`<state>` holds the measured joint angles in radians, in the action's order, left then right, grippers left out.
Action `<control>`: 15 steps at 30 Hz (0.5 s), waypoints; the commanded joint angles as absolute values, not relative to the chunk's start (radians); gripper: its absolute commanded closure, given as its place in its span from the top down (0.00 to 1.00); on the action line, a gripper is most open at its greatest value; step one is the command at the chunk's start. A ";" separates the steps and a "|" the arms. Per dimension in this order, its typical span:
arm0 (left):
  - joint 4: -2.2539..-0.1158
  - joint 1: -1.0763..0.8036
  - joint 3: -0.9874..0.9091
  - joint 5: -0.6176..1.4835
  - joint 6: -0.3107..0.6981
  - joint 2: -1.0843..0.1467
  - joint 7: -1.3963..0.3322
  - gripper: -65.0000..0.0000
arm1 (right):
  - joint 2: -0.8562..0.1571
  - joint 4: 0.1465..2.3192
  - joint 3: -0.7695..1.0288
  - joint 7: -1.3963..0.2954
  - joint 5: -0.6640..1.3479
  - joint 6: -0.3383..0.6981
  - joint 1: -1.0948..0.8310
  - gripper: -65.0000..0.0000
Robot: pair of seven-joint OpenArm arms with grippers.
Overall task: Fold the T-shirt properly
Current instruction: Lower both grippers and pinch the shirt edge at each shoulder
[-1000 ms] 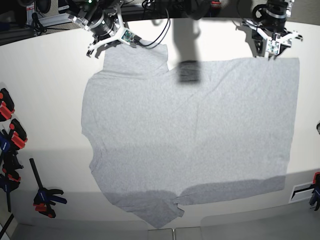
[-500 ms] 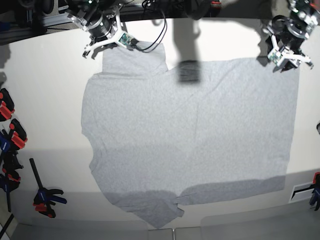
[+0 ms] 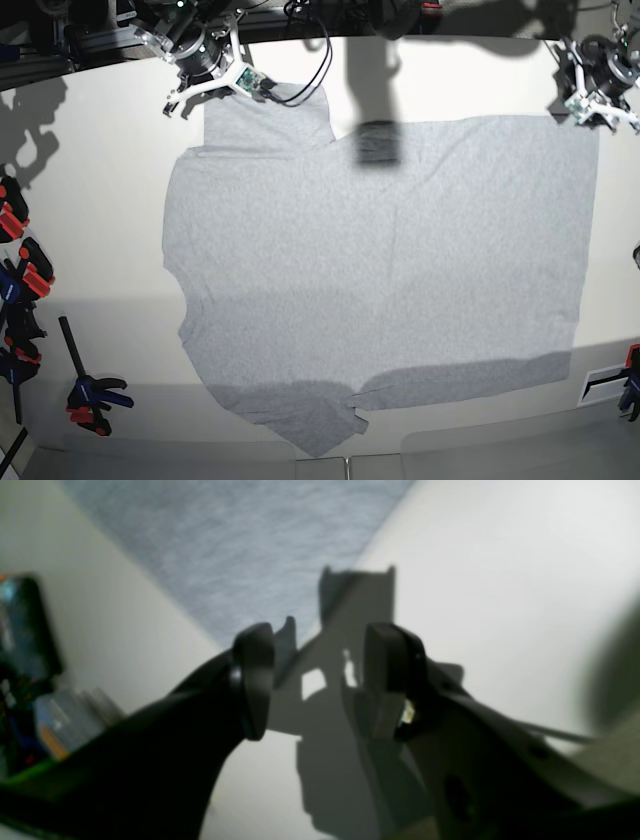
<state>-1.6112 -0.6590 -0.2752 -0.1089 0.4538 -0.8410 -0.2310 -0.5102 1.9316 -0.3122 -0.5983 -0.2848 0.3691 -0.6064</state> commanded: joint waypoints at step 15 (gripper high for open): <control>-1.489 -0.587 -0.287 -0.097 0.426 -0.794 -0.179 0.41 | -0.518 1.937 -0.309 -0.617 -0.289 0.364 -0.610 0.00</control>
<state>-1.4799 -0.5873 -0.2752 -0.1017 0.4370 -0.7738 -0.1894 -0.5098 1.9316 -0.3122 -0.5991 -0.2848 0.3687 -0.6067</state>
